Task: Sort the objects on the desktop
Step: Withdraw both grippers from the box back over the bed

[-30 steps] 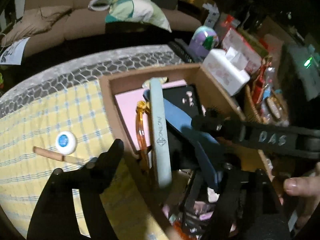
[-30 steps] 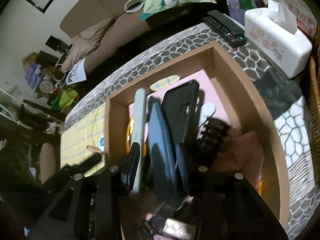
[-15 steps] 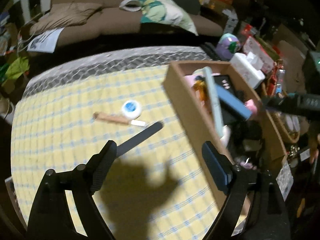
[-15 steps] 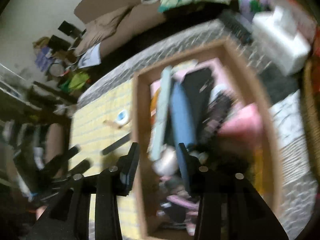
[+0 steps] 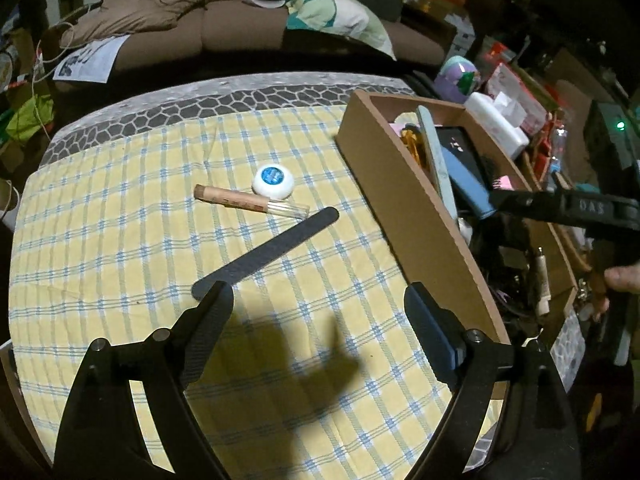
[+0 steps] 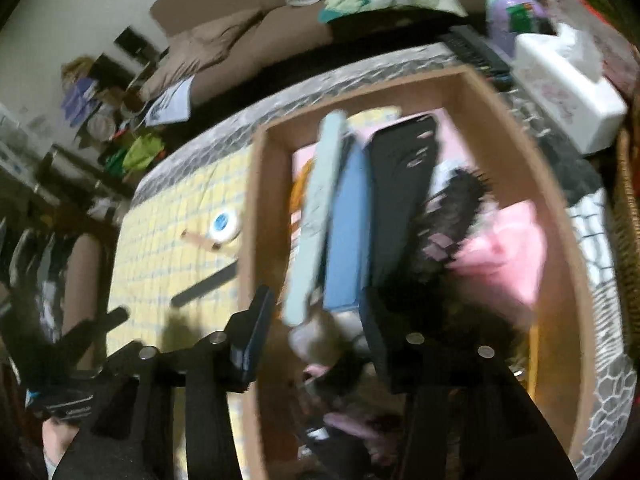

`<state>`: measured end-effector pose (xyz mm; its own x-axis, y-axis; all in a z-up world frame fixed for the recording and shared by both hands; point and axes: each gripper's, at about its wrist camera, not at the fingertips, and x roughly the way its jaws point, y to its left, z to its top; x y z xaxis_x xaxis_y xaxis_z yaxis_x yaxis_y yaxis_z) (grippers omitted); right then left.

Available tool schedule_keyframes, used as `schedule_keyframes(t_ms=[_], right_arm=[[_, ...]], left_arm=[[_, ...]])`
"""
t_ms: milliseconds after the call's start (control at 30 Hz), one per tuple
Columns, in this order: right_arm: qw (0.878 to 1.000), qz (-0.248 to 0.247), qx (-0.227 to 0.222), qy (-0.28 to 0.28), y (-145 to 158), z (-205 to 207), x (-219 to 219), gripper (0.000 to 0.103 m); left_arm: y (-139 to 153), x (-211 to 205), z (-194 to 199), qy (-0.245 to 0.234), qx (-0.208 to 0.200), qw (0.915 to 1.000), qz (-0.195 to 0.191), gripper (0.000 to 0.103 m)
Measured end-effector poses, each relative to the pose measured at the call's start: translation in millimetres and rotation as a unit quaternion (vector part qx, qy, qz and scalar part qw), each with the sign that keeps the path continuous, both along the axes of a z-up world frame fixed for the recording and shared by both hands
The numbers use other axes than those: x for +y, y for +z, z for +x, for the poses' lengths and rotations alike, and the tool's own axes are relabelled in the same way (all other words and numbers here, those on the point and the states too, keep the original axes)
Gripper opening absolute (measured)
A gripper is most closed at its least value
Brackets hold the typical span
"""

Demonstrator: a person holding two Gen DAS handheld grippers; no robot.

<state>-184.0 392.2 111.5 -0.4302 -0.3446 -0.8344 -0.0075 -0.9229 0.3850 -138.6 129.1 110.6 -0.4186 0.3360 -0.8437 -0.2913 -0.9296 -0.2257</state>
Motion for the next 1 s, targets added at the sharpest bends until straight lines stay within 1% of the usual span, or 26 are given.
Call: schedule_keyframes(t_ms=[67,133,167,200,267,300,367,467,600,733,900,1000], right_arm=[[0.999,0.001,-0.005,0.031,0,3,-16,0.045],[0.999,0.015,-0.014,0.038,1,4,-21,0.045],[0.999,0.012,-0.013,0.034,3,6,-18,0.045],[1.000,-0.004,-0.010,0.027,6,8,-12,0.045],[1.000,-0.025,-0.003,0.011,12,10,-1,0.045],[1.000,-0.022,0.006,0.002,19,11,4,0.046],[1.000,-0.020,0.021,-0.011,31,12,12,0.046],[0.999,-0.027,0.034,-0.012,43,14,13,0.046],[0.998,-0.028,0.052,0.010,54,9,-3,0.053],[0.997,-0.027,0.058,0.045,50,-1,-30,0.053],[0.995,-0.024,0.054,0.083,36,-20,-65,0.053],[0.994,-0.021,0.052,0.099,25,-30,-81,0.053]], left_arm=[[-5,2,0,-0.004,-0.004,1.0000,-0.001,0.086],[-9,2,1,-0.005,-0.007,0.9999,-0.006,0.086],[-11,1,1,-0.004,-0.007,0.9999,-0.008,0.086],[-14,0,2,-0.004,-0.007,0.9999,-0.011,0.086],[-18,-4,2,-0.001,-0.003,0.9996,-0.027,0.089],[-21,-7,2,0.000,-0.001,0.9994,-0.035,0.090],[-26,-12,0,0.003,0.005,0.9987,-0.050,0.091],[-38,-18,-3,-0.003,0.010,0.9975,-0.070,0.091],[-55,-22,-6,-0.023,0.019,0.9952,-0.093,0.091],[-69,-23,-12,-0.041,0.037,0.9920,-0.114,0.091],[-69,-20,-22,-0.066,0.080,0.9893,-0.103,0.091],[-73,-12,-33,-0.093,0.092,0.9849,-0.113,0.091]])
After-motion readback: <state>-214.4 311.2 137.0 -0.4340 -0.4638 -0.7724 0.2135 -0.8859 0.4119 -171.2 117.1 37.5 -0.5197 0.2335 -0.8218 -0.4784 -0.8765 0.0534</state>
